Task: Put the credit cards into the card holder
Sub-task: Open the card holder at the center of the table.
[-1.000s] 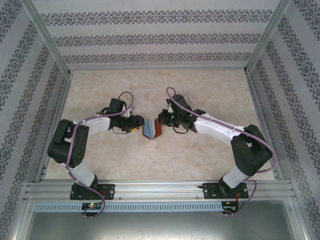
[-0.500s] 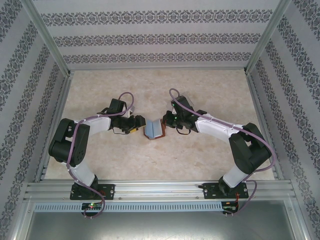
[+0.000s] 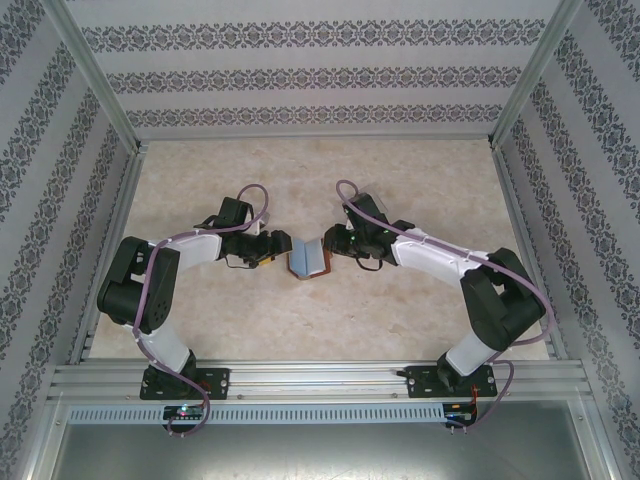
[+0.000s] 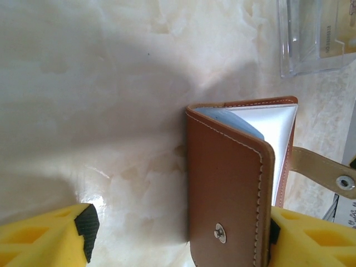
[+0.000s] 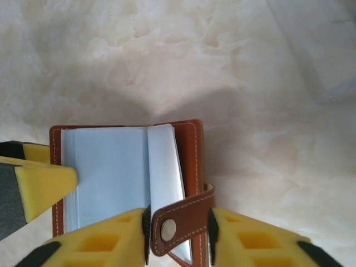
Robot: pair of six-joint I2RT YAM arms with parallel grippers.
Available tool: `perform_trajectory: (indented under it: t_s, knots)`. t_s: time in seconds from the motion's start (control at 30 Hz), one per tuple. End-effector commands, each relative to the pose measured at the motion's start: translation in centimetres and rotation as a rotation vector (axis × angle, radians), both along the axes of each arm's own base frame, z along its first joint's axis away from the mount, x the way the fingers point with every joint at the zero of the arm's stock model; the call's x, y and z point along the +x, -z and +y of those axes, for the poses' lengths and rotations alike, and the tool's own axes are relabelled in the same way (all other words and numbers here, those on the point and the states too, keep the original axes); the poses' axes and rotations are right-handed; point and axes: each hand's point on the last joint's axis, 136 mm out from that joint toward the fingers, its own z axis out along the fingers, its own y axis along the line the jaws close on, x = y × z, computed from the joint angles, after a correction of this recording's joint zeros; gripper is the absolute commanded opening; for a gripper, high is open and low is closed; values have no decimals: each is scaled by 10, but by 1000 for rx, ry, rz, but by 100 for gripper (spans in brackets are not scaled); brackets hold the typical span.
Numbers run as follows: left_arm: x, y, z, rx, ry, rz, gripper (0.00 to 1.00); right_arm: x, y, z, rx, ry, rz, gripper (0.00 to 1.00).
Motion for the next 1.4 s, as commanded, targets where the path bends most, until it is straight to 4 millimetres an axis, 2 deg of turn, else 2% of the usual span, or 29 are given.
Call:
perform_trajectory:
  t_s: [0.0, 0.1, 0.23, 0.33, 0.4, 0.57, 0.7, 0.9, 1.13, 1.23, 1.27, 1.37]
  knots:
    - [6, -5, -2, -21, 9, -24, 78, 1, -26, -3, -72, -23, -109, 44]
    - [7, -6, -4, -26, 11, -17, 78, -3, -33, 8, -70, -54, -137, 46]
    - [7, -6, -3, -31, -1, -23, 78, -17, -56, 44, 50, -125, -170, 48]
    - [6, -6, -5, -37, 6, -17, 78, -21, -59, 56, 85, -130, -170, 51]
    - [6, -5, -5, -47, -2, -19, 78, -23, -53, 63, 100, -143, -154, 51]
    - [4, -4, -7, -66, 1, -4, 78, -26, -23, 73, 90, -160, -99, 51]
    - [1, -4, -5, -67, -8, -14, 79, -28, -12, 83, 111, -183, -81, 51]
    - [0, -3, -3, -52, -19, -16, 78, -26, 16, 82, 64, -182, -51, 49]
    - [3, -8, -2, -53, -28, -30, 79, -24, 35, 79, 26, -179, -30, 49]
    - [4, -7, -3, -56, -27, -23, 82, -25, 42, 76, 9, -176, -21, 50]
    - [4, -7, -3, -57, -30, -22, 86, -25, 44, 76, 9, -177, -15, 50]
    - [6, -8, -2, -57, -39, -32, 92, -26, 44, 76, 11, -178, -17, 51]
